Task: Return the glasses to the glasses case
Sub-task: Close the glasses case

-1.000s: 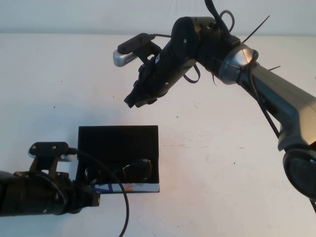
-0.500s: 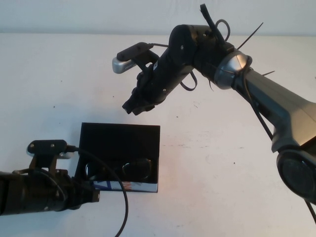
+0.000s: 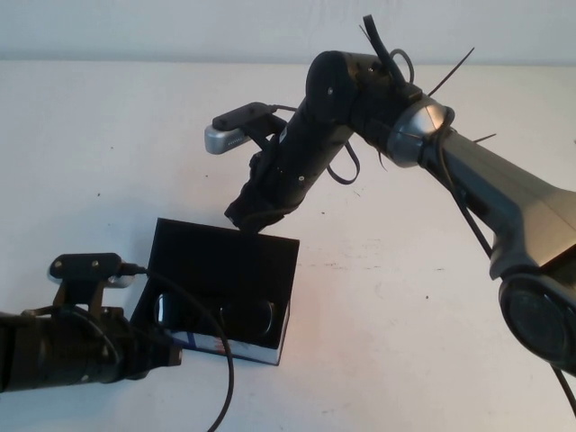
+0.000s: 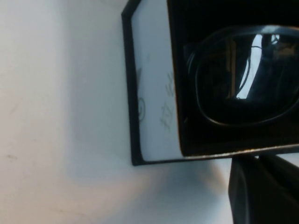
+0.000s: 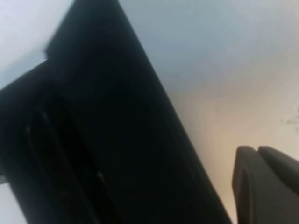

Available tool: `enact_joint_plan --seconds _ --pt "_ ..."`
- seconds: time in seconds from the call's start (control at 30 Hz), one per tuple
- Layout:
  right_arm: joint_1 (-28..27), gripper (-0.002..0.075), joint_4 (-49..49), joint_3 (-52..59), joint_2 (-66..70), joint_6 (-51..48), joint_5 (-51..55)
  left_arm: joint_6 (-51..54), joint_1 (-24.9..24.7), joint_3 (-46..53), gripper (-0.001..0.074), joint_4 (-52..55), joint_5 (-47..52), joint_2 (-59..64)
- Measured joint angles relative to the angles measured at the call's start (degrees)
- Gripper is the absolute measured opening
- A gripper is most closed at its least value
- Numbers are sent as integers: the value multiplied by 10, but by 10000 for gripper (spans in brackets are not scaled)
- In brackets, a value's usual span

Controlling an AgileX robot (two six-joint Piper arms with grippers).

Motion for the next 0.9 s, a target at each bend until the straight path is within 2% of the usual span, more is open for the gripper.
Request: enact_joint_plan --seconds 0.47,0.9 --pt "0 -11 57 -30 0 9 5 28 0 0 -1 -35 0 0" --pt "29 -11 63 -34 -1 47 5 31 0 0 -1 -39 0 0"
